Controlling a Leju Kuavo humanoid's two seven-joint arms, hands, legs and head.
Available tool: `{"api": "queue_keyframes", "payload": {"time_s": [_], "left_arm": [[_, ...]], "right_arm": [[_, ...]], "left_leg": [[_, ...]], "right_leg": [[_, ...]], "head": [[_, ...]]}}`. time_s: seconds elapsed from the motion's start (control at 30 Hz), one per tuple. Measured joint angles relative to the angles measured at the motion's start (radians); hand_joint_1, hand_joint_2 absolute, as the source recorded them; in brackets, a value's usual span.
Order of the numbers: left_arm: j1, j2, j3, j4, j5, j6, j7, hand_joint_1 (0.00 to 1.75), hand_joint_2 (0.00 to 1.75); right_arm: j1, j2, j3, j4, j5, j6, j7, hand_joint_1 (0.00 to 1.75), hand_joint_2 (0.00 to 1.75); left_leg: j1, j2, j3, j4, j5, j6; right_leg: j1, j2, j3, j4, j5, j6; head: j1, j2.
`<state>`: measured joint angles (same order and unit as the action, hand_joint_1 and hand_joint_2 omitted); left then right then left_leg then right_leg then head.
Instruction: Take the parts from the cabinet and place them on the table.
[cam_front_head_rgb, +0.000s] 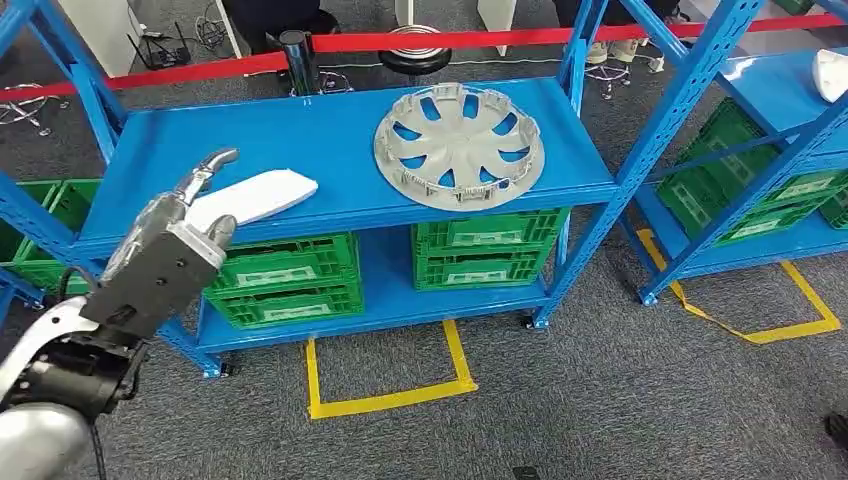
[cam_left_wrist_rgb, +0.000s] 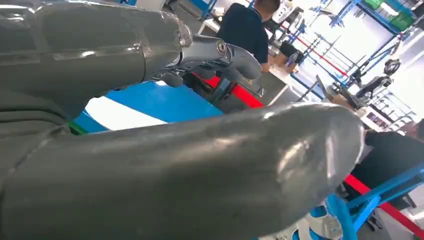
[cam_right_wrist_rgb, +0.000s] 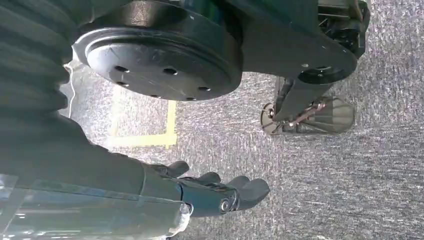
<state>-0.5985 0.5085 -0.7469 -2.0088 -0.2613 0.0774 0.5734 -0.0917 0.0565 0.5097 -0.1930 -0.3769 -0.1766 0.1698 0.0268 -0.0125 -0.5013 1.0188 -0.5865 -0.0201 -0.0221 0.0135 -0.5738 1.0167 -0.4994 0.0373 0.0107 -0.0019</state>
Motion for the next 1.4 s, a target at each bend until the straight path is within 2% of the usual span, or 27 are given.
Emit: {"api": "queue_keyframes", "payload": {"time_s": [0.53, 0.57, 0.6, 0.63, 0.67, 0.7, 0.77, 0.8, 0.83, 0.87, 0.9, 0.93, 0.97, 1.0, 1.03, 1.07, 1.1, 1.13, 1.17, 1.2, 1.23, 1.27, 1.3, 1.33, 1.37, 1.4], "left_arm": [[0.000, 0.000, 0.000, 0.000, 0.001, 0.001, 0.000, 0.00, 0.00], [0.000, 0.001, 0.000, 0.000, 0.001, 0.002, 0.000, 0.00, 0.00], [-0.003, 0.003, 0.000, 0.000, 0.003, 0.003, 0.000, 0.00, 0.00], [-0.005, 0.004, 0.000, -0.002, 0.003, 0.003, -0.001, 0.00, 0.00], [-0.005, 0.004, 0.000, -0.002, 0.003, 0.003, -0.001, 0.00, 0.00], [-0.008, 0.004, -0.001, -0.002, 0.004, 0.003, -0.002, 0.00, 0.00], [-0.008, 0.004, -0.002, -0.001, 0.008, 0.006, -0.002, 0.00, 0.00], [-0.007, 0.004, -0.004, 0.000, 0.009, 0.007, -0.003, 0.00, 0.00], [-0.007, 0.004, -0.006, 0.000, 0.009, 0.008, -0.004, 0.00, 0.00], [-0.007, 0.004, -0.008, 0.000, 0.010, 0.008, -0.004, 0.00, 0.00], [-0.007, 0.004, -0.009, 0.000, 0.010, 0.008, -0.005, 0.00, 0.00], [-0.007, 0.004, -0.009, 0.000, 0.010, 0.008, -0.005, 0.00, 0.00], [-0.007, 0.004, -0.010, 0.000, 0.011, 0.009, -0.005, 0.00, 0.00], [-0.009, 0.005, -0.011, 0.000, 0.012, 0.009, -0.006, 0.00, 0.00], [-0.011, 0.006, -0.011, 0.001, 0.015, 0.009, -0.006, 0.00, 0.00], [-0.013, 0.006, -0.012, 0.000, 0.015, 0.010, -0.008, 0.00, 0.00], [-0.012, 0.005, -0.014, -0.001, 0.018, 0.010, -0.008, 0.00, 0.00], [-0.012, 0.005, -0.014, -0.001, 0.019, 0.010, -0.009, 0.00, 0.00], [-0.013, 0.006, -0.013, -0.002, 0.019, 0.010, -0.009, 0.00, 0.00], [-0.015, 0.007, -0.014, -0.002, 0.020, 0.011, -0.011, 0.00, 0.00], [-0.015, 0.008, -0.014, -0.002, 0.021, 0.011, -0.011, 0.00, 0.00], [-0.014, 0.010, -0.015, -0.001, 0.021, 0.011, -0.011, 0.00, 0.00], [-0.011, 0.011, -0.015, 0.000, 0.022, 0.011, -0.011, 0.00, 0.00], [-0.008, 0.011, -0.016, 0.000, 0.023, 0.011, -0.011, 0.00, 0.00], [-0.007, 0.011, -0.016, 0.001, 0.023, 0.012, -0.011, 0.00, 0.00], [-0.006, 0.011, -0.016, 0.002, 0.023, 0.012, -0.011, 0.00, 0.00]], "right_arm": [[0.000, 0.000, 0.000, 0.000, 0.000, 0.000, 0.000, 0.00, 1.75], [0.000, 0.002, 0.001, 0.000, 0.000, 0.000, 0.000, 0.00, 1.75], [-0.001, 0.002, 0.001, 0.000, 0.000, 0.000, 0.000, 0.00, 1.75], [-0.002, 0.002, 0.001, 0.000, 0.000, 0.000, 0.000, 0.00, 1.75], [-0.002, 0.002, 0.002, 0.000, 0.000, 0.000, 0.000, 0.00, 1.75], [-0.002, 0.002, 0.003, 0.000, 0.000, 0.000, 0.000, 0.00, 1.75], [-0.001, 0.001, 0.007, 0.000, -0.001, 0.000, 0.000, 0.00, 1.75], [0.000, 0.001, 0.007, 0.000, -0.003, -0.002, 0.000, 0.00, 1.75], [-0.002, 0.001, 0.007, -0.001, -0.003, -0.002, 0.000, 0.00, 1.75], [-0.006, 0.001, 0.008, -0.001, -0.002, -0.002, 0.000, 0.00, 1.75], [-0.006, 0.001, 0.009, -0.001, -0.002, -0.002, 0.000, 0.00, 1.75], [-0.004, 0.000, 0.009, -0.001, -0.002, -0.003, 0.000, 0.00, 1.75], [0.003, 0.000, 0.010, -0.001, -0.002, -0.003, 0.000, 0.00, 1.75], [0.004, 0.002, 0.013, -0.001, -0.001, -0.002, 0.000, 0.00, 1.75], [0.003, 0.001, 0.016, -0.001, -0.001, -0.002, 0.000, 0.00, 1.75], [0.001, 0.000, 0.017, -0.001, 0.000, -0.002, 0.002, 0.00, 1.75], [0.001, 0.001, 0.017, -0.001, 0.000, -0.002, 0.003, 0.00, 1.75], [0.001, 0.002, 0.018, -0.002, -0.001, -0.002, 0.003, 0.00, 1.75], [0.002, 0.001, 0.018, -0.003, -0.001, -0.002, 0.003, 0.00, 1.75], [0.001, 0.002, 0.019, -0.003, 0.000, -0.003, 0.003, 0.00, 1.75], [0.000, 0.002, 0.020, -0.002, 0.000, -0.003, 0.003, 0.00, 1.75], [0.000, 0.002, 0.021, -0.002, 0.000, -0.003, 0.003, 0.00, 1.75], [0.002, 0.002, 0.022, -0.002, 0.000, -0.003, 0.004, 0.00, 1.75], [0.004, 0.002, 0.024, -0.002, 0.000, -0.003, 0.005, 0.00, 1.75], [0.007, 0.002, 0.024, -0.002, -0.001, -0.003, 0.007, 0.00, 1.75], [0.008, 0.002, 0.024, -0.002, -0.001, -0.003, 0.007, 0.00, 1.75]], "left_leg": [[0.000, 0.002, 0.000, 0.000, 0.000, 0.000], [-0.005, 0.002, -0.001, 0.010, -0.001, 0.007], [-0.006, 0.002, 0.000, -0.002, 0.002, 0.012], [-0.004, 0.004, 0.009, -0.023, 0.015, 0.021], [0.001, 0.009, 0.019, -0.040, 0.024, 0.024], [0.001, 0.011, 0.025, -0.048, 0.026, 0.028], [0.000, 0.014, 0.028, -0.049, 0.024, 0.030], [-0.001, 0.014, 0.030, -0.049, 0.022, 0.030], [-0.001, 0.013, 0.033, -0.049, 0.018, 0.028], [0.001, 0.012, 0.041, -0.048, 0.012, 0.023], [0.004, 0.010, 0.050, -0.048, 0.005, 0.019], [0.007, 0.007, 0.063, -0.048, -0.006, 0.013], [0.008, 0.006, 0.072, -0.048, -0.018, 0.003], [0.002, 0.003, 0.069, -0.047, -0.024, -0.005], [0.002, 0.001, 0.065, -0.042, -0.028, -0.013], [0.002, 0.001, 0.059, -0.043, -0.028, -0.017], [0.005, 0.003, 0.060, -0.053, -0.028, -0.022], [0.005, 0.004, 0.070, -0.058, -0.035, -0.031], [0.008, 0.009, 0.074, -0.053, -0.043, -0.034], [0.008, 0.012, 0.052, -0.004, -0.054, -0.035], [0.007, 0.012, 0.005, 0.072, -0.080, -0.033], [0.005, 0.012, -0.056, 0.163, -0.107, -0.032], [0.004, 0.012, -0.121, 0.249, -0.122, -0.030], [0.003, 0.012, -0.167, 0.290, -0.109, -0.029], [0.000, 0.012, -0.188, 0.285, -0.072, -0.026], [-0.001, 0.012, -0.191, 0.239, -0.005, -0.021]], "right_leg": [[0.000, 0.002, 0.000, 0.000, 0.000, 0.000], [-0.006, 0.001, 0.001, -0.011, 0.008, 0.009], [-0.006, 0.001, 0.003, -0.018, 0.012, 0.014], [-0.006, 0.001, 0.004, -0.022, 0.014, 0.018], [-0.005, -0.005, 0.002, -0.016, 0.006, 0.017], [-0.005, -0.008, -0.018, 0.023, -0.016, 0.016], [-0.006, -0.008, -0.103, 0.187, -0.079, 0.018], [-0.005, -0.008, -0.141, 0.254, -0.096, 0.019], [-0.006, -0.008, -0.162, 0.283, -0.090, 0.020], [-0.007, -0.009, -0.158, 0.263, -0.053, 0.020], [-0.007, -0.010, -0.137, 0.208, -0.005, 0.019], [-0.007, -0.011, -0.103, 0.123, 0.052, 0.018], [-0.007, -0.013, -0.073, 0.053, 0.081, 0.017], [0.000, -0.012, -0.065, 0.058, 0.062, 0.014], [-0.001, -0.011, -0.052, 0.023, 0.038, 0.001], [0.001, -0.009, -0.057, 0.022, 0.024, -0.011], [0.004, -0.009, -0.058, 0.024, 0.019, -0.019], [0.002, -0.007, -0.052, 0.021, 0.014, -0.027], [-0.002, -0.007, -0.042, 0.013, 0.011, -0.033], [-0.001, -0.006, -0.030, 0.009, 0.005, -0.042], [0.001, -0.007, -0.023, 0.006, 0.001, -0.048], [0.003, -0.007, -0.016, 0.004, -0.006, -0.050], [0.006, -0.007, -0.006, 0.004, -0.014, -0.051], [0.008, -0.006, 0.007, 0.004, -0.025, -0.051], [0.009, -0.005, 0.021, 0.004, -0.035, -0.051], [0.010, -0.002, 0.042, 0.003, -0.049, -0.050]], "head": [[0.000, 0.000], [0.000, 0.000], [-0.006, 0.000], [-0.010, 0.000], [-0.005, 0.000], [0.001, 0.000], [0.006, 0.000], [0.005, 0.000], [0.006, 0.000], [0.006, 0.000], [0.008, 0.000], [0.009, 0.000], [0.010, 0.000], [0.009, 0.000], [0.006, 0.000], [0.002, 0.000], [-0.003, 0.000], [-0.003, 0.000], [-0.004, 0.000], [-0.017, 0.000], [-0.021, 0.000], [-0.025, 0.000], [-0.028, 0.000], [-0.028, 0.000], [-0.028, 0.000], [-0.030, 0.000]]}}
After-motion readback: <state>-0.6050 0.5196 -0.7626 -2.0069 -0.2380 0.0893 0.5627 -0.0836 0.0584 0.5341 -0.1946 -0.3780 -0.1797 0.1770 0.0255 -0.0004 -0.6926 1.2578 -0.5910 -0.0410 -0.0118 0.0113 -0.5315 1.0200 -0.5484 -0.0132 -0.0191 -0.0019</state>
